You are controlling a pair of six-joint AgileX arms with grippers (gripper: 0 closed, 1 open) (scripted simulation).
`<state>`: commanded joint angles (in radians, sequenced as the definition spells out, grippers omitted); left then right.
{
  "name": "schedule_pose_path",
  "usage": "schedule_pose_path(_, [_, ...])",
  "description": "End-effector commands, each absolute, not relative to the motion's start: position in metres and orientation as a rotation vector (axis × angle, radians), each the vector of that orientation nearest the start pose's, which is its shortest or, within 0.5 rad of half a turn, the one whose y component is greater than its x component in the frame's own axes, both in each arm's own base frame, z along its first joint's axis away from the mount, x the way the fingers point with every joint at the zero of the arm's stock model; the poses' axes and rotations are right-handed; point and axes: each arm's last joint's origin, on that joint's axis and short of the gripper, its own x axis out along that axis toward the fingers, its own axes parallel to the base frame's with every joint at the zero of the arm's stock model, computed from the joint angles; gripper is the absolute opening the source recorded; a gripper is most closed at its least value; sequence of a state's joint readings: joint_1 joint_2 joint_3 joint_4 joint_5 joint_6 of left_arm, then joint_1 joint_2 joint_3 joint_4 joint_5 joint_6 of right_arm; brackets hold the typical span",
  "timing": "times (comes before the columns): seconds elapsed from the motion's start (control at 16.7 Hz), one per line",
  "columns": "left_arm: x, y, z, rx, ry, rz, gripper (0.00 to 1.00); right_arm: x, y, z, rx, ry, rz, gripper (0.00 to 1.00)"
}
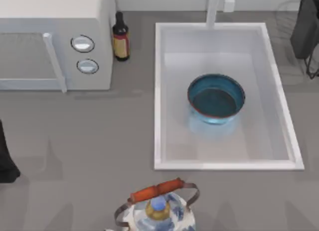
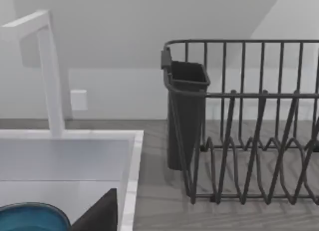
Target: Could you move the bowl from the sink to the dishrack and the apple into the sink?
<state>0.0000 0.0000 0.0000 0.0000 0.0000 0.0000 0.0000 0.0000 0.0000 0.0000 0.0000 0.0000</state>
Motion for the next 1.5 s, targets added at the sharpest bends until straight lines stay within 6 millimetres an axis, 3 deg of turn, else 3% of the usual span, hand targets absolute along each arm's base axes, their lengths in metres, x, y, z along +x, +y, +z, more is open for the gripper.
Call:
schedule_pose_path(0.3, [0.106,-0.001,0.16,0.0,0.0,0.0,1.0,0.106,-0.001,0.17,0.015,0.026,0.004,1.0])
schedule_pose_path(0.54, [0.106,-0.001,0.16,0.0,0.0,0.0,1.0,0.114,0.003,0.204,0.069,0.161,0.034,1.0])
schedule_pose_path(0.72, [0.106,-0.001,0.16,0.0,0.0,0.0,1.0,0.135,0.011,0.233,0.123,0.358,0.071,1.0])
schedule_pose_path(0.96, [0.106,-0.001,0.16,0.0,0.0,0.0,1.0,0.19,0.031,0.26,0.191,0.72,0.108,1.0])
schedule_pose_path(1.14, [0.106,-0.001,0.16,0.0,0.0,0.0,1.0,0.245,0.056,0.263,0.222,1.013,0.106,1.0])
schedule_pose_path(1.32, [0.106,-0.001,0.16,0.0,0.0,0.0,1.0,0.304,0.091,0.249,0.222,1.276,0.076,1.0])
schedule_pose_path(1.5, [0.106,-0.001,0.16,0.0,0.0,0.0,1.0,0.358,0.133,0.222,0.189,1.463,0.032,1.0])
